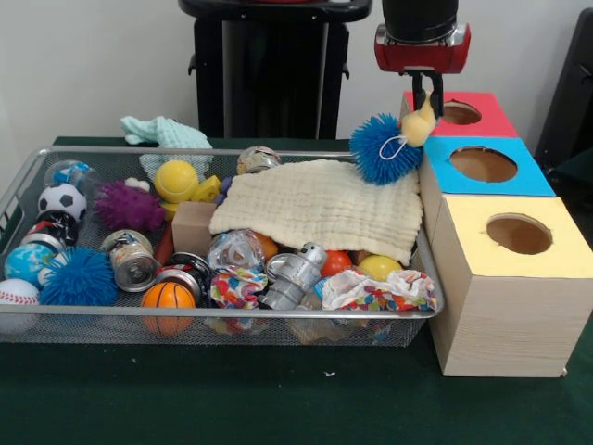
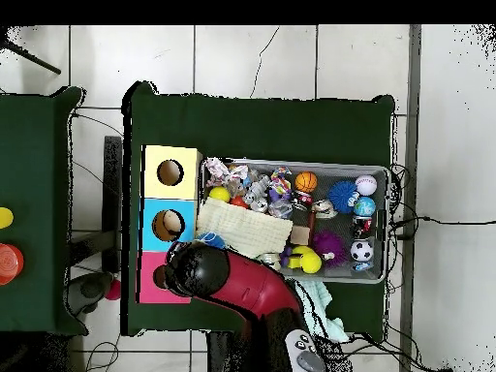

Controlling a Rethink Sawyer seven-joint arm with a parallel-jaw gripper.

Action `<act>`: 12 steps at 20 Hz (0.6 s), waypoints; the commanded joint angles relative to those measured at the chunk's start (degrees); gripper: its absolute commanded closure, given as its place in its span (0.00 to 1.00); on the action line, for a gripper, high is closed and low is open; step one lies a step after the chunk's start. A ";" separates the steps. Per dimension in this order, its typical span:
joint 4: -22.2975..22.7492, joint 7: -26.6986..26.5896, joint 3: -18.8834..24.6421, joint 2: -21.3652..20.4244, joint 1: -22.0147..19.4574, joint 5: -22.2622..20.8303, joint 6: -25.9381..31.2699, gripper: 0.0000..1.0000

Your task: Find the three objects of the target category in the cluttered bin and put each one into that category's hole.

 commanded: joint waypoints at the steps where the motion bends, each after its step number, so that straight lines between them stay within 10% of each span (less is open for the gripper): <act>1: 3.75 13.82 2.37 0.74 -1.00 4.82 -3.67 1.00; 12: 6.87 12.30 4.27 -0.91 -1.72 8.55 -4.52 1.00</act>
